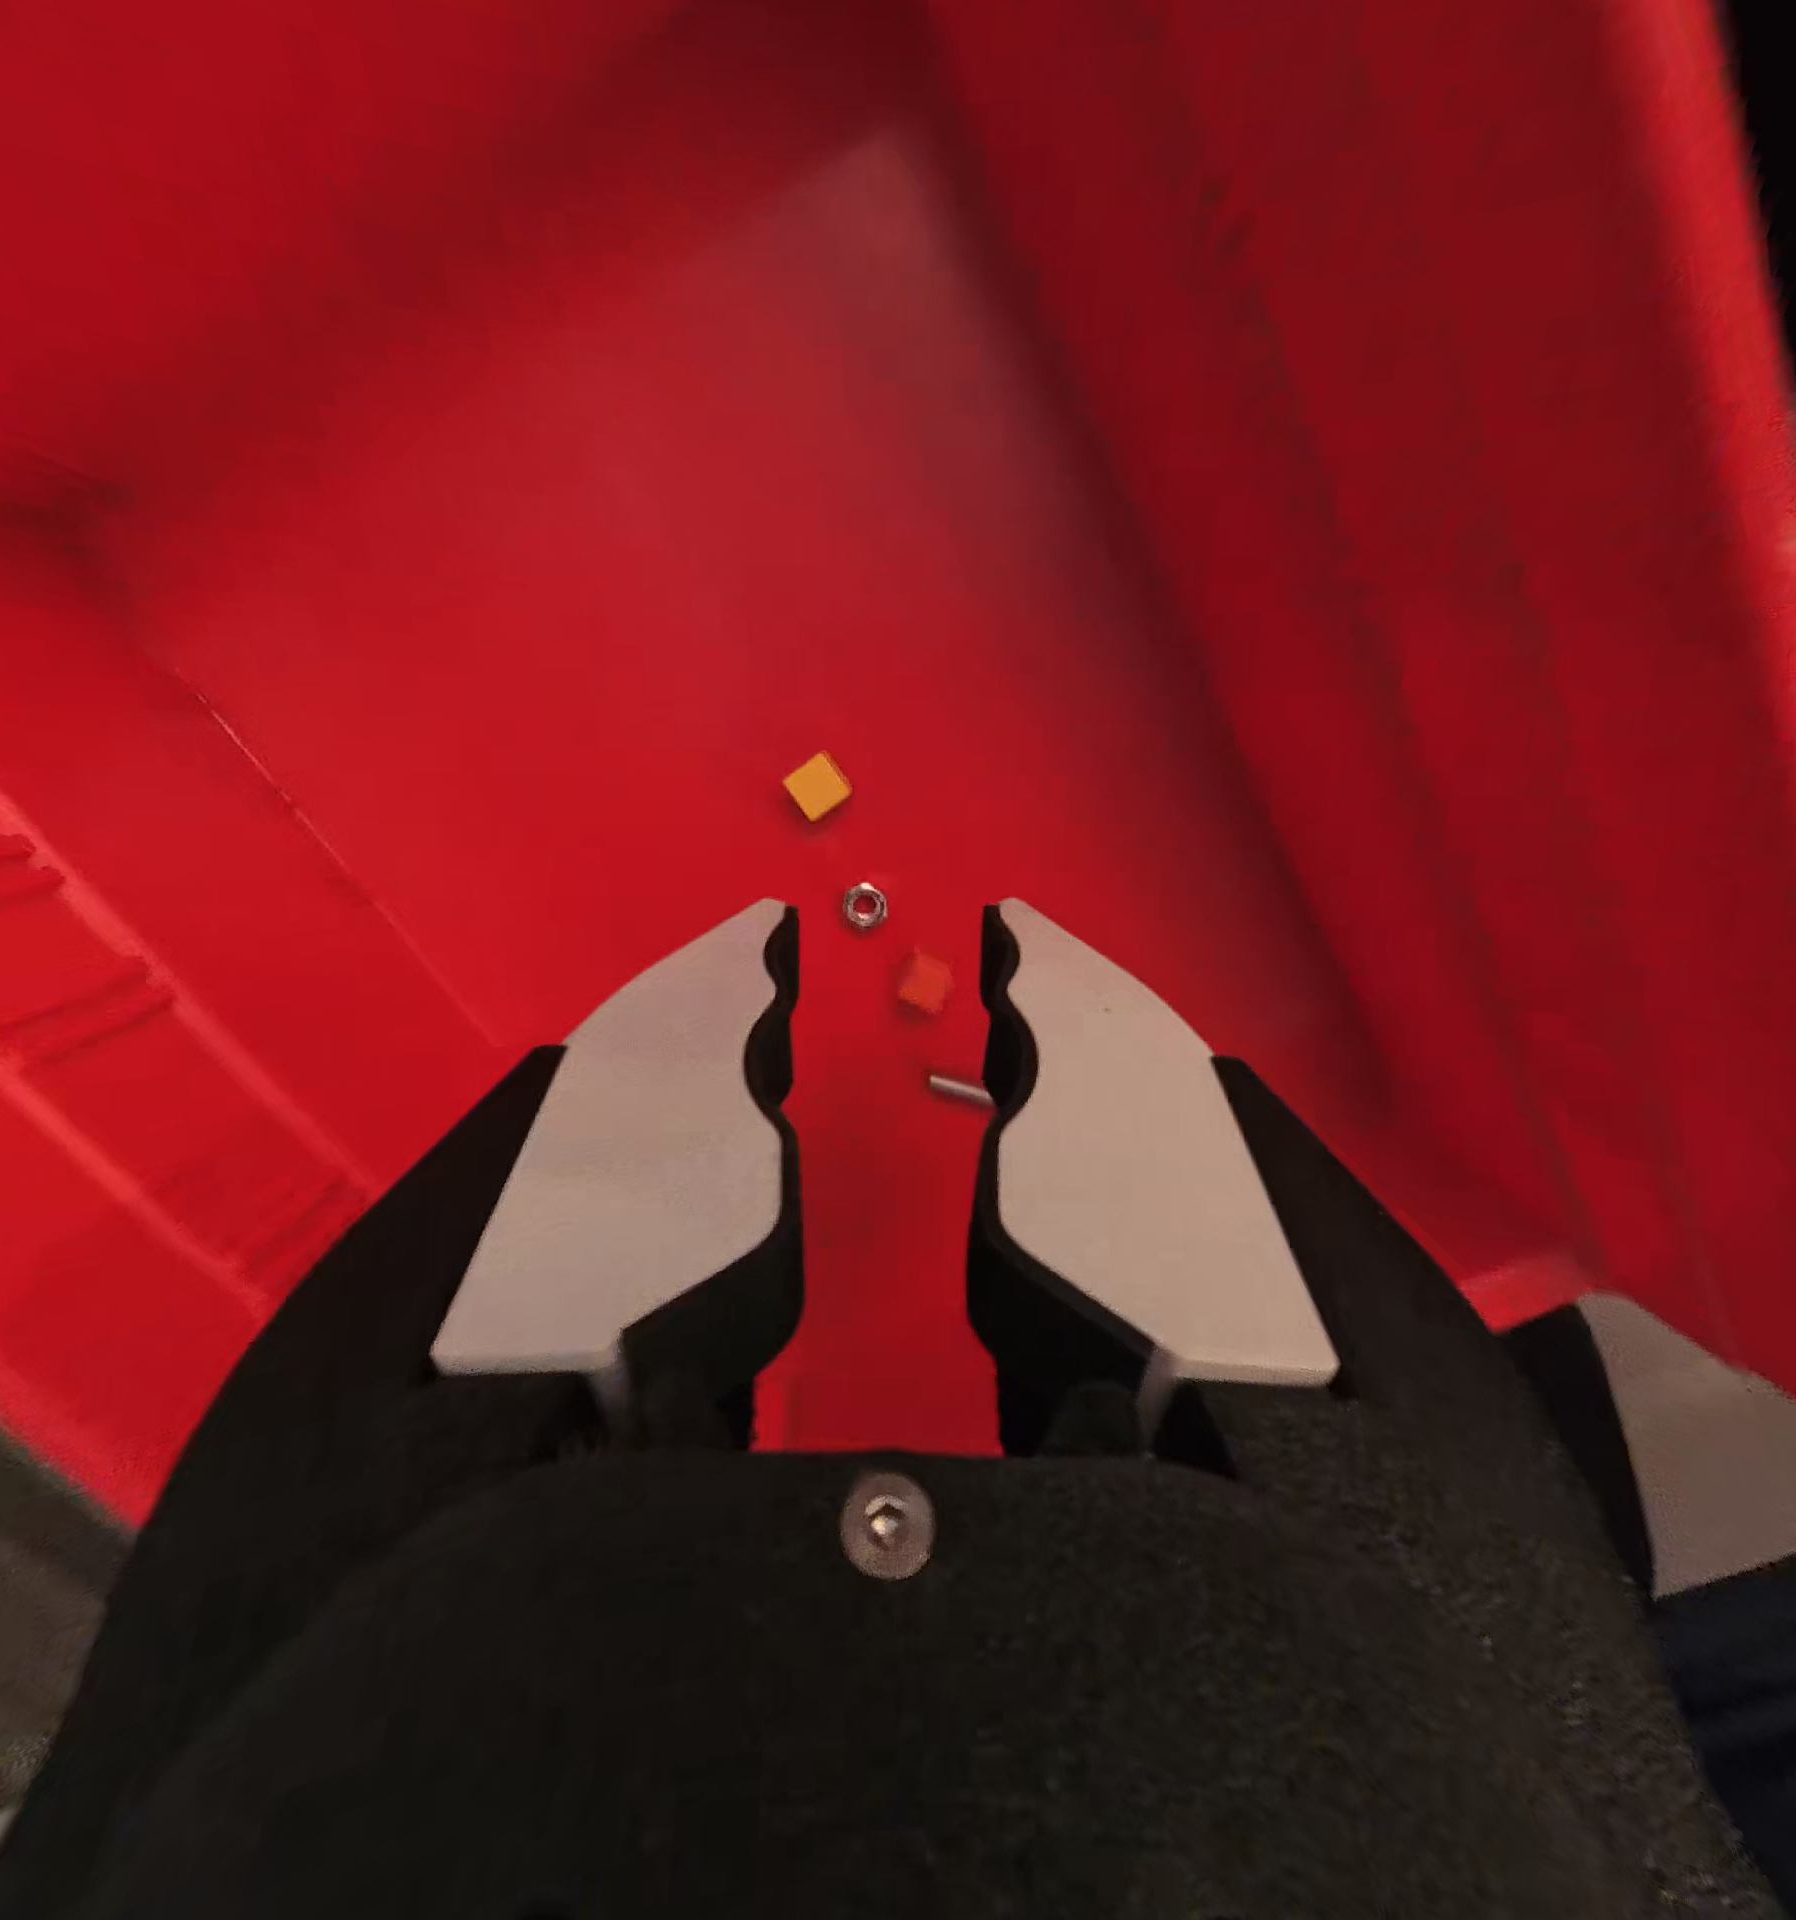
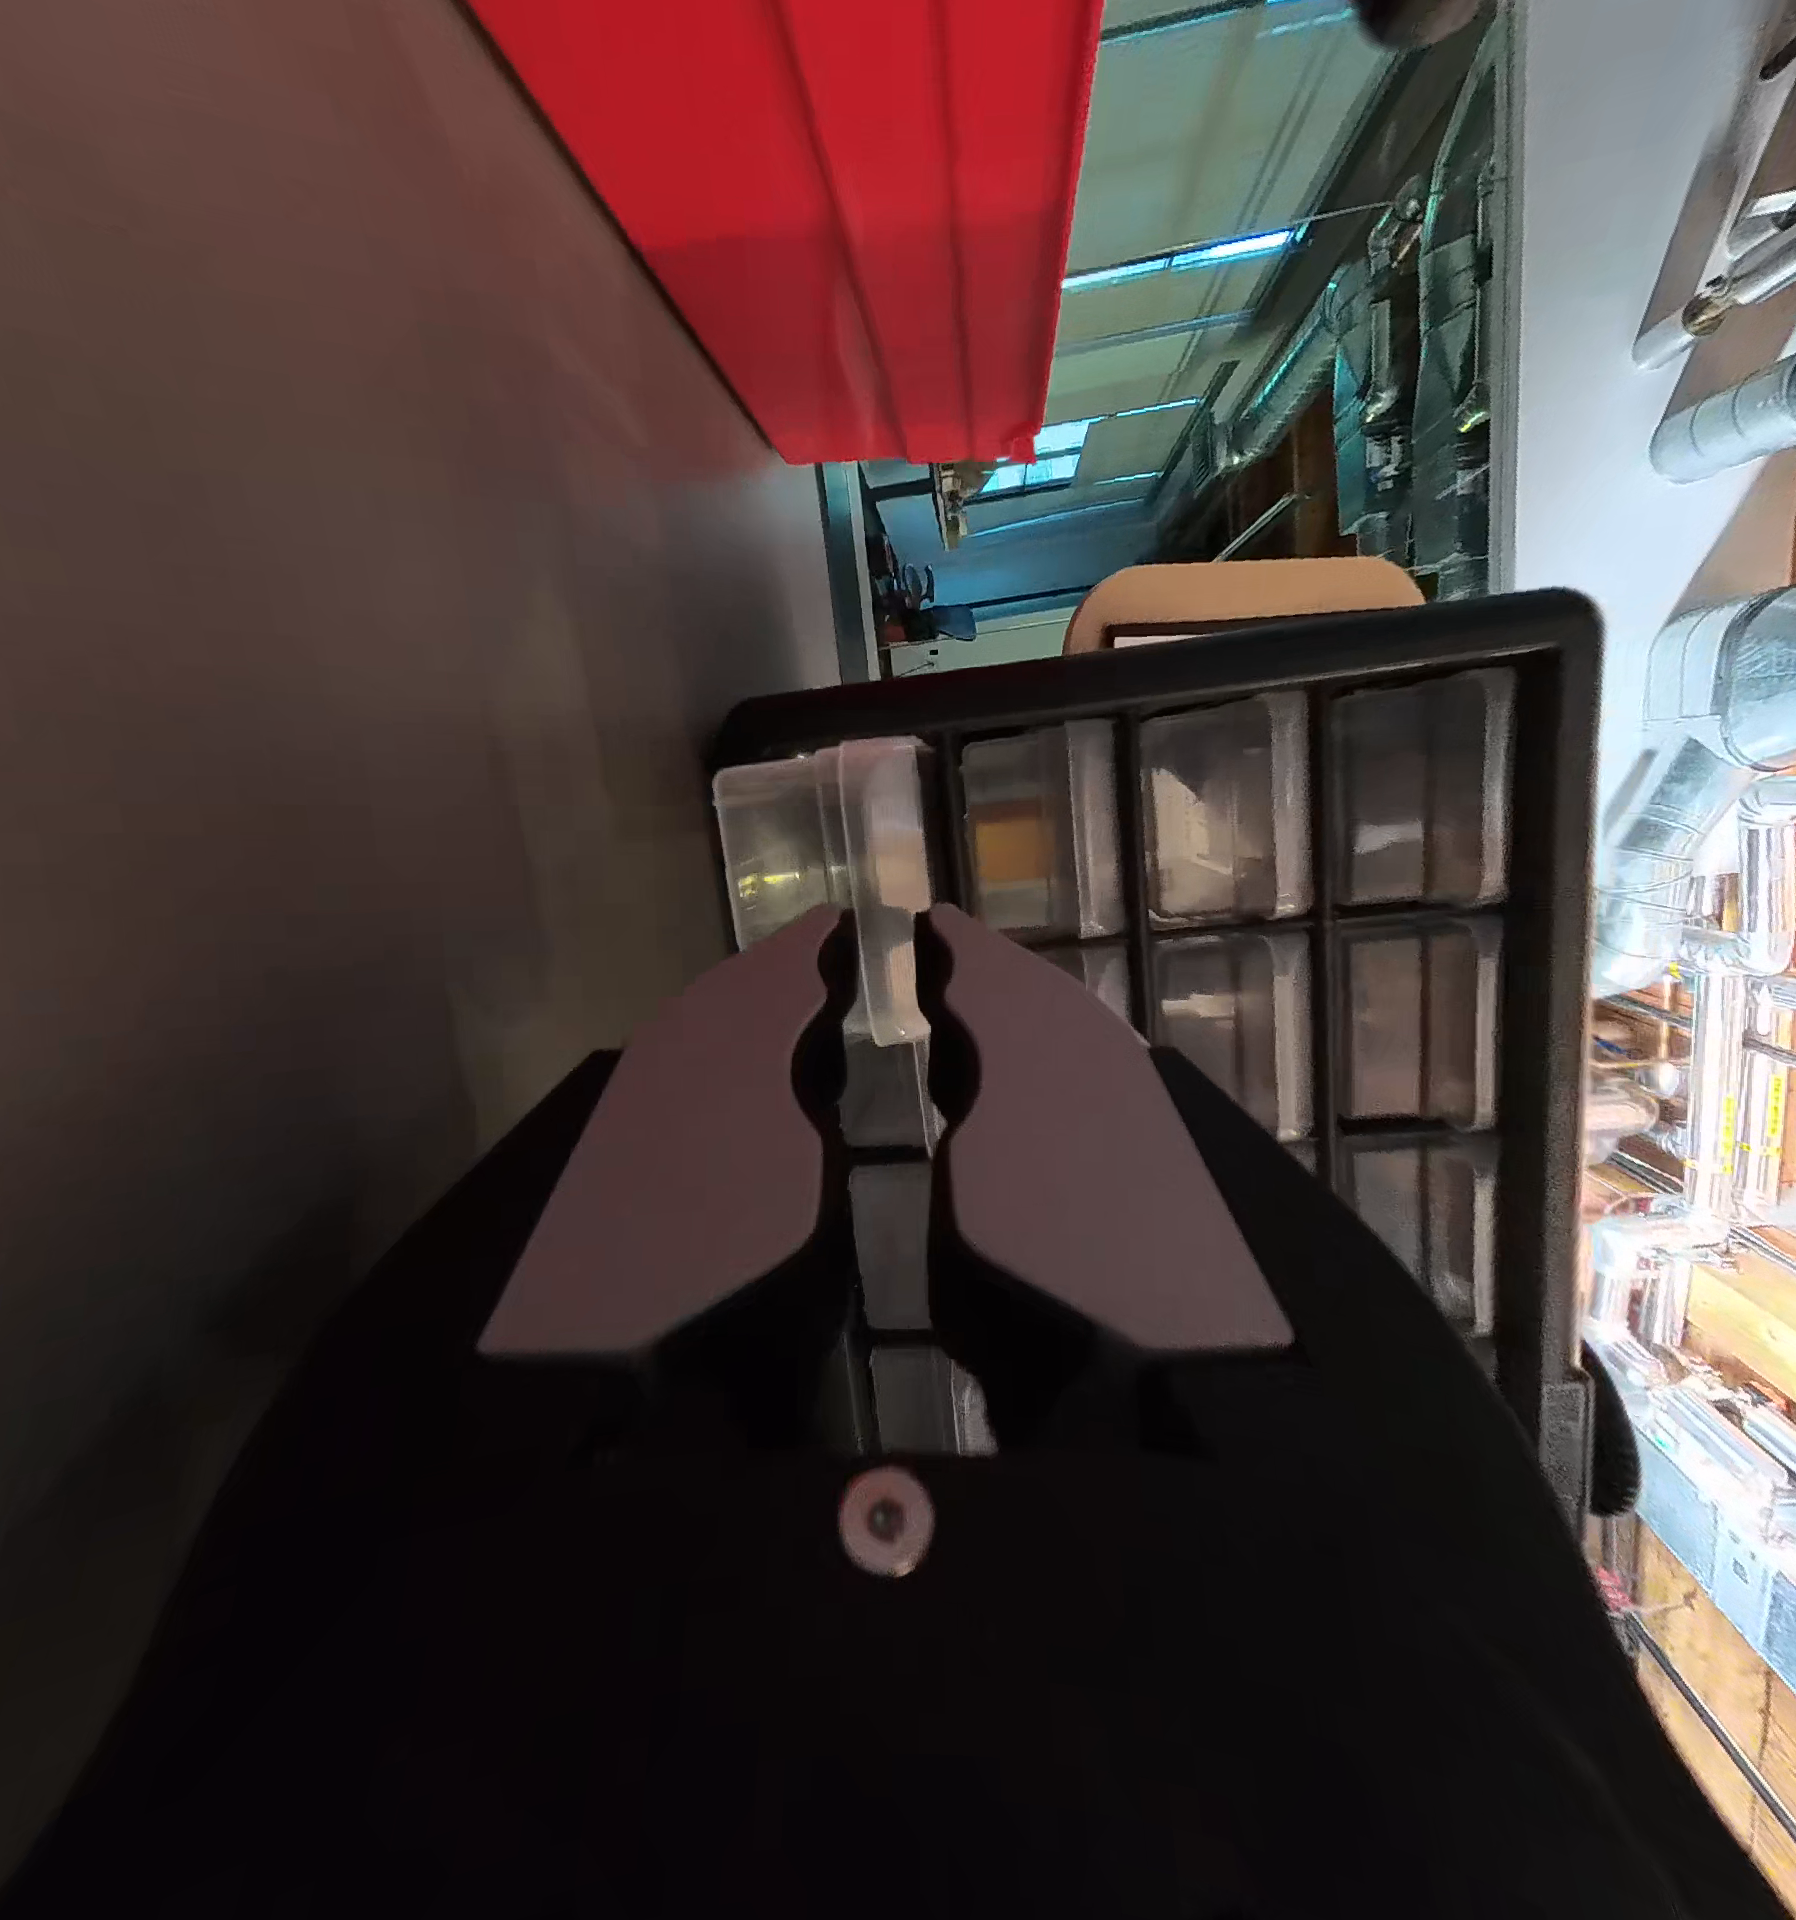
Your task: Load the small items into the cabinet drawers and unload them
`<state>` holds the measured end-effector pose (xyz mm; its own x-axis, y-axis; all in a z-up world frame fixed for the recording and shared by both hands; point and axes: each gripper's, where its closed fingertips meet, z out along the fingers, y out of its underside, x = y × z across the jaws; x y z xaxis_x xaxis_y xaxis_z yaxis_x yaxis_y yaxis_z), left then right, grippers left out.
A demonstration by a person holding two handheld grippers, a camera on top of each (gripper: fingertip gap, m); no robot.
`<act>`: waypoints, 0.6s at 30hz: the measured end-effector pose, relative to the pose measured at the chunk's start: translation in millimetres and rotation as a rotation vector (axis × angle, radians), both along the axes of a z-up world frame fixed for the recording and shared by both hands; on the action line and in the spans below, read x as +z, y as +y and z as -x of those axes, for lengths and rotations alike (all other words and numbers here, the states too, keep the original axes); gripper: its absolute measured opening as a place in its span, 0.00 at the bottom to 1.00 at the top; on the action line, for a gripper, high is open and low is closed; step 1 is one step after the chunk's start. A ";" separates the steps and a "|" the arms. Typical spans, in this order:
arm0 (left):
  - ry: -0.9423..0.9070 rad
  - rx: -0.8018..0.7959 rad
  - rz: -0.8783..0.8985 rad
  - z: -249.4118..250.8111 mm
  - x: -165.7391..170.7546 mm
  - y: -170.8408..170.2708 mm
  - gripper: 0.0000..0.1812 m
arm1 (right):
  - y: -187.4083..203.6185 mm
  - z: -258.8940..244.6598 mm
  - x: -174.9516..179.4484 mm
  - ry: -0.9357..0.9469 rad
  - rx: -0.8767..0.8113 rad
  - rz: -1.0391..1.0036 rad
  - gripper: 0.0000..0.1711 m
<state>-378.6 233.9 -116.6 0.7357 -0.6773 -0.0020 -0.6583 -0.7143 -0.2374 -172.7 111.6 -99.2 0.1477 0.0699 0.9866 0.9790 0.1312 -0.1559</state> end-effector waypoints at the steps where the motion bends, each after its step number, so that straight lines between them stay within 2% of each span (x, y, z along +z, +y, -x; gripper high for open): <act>1: 0.004 0.022 0.003 1.1 -5.1 4.7 0.18 | -4.0 1.0 0.3 0.000 0.001 0.000 0.06; 6: 0.007 0.078 -0.016 1.4 -17.5 21.3 0.18 | -15.0 3.5 1.1 0.004 0.006 0.004 0.06; 11: 0.033 0.107 0.017 6.0 -28.3 22.5 0.19 | -21.4 4.5 1.0 0.017 0.011 0.014 0.07; 18: 0.003 0.131 0.023 4.2 -33.6 29.6 0.12 | -26.0 6.6 1.8 0.023 0.018 0.024 0.07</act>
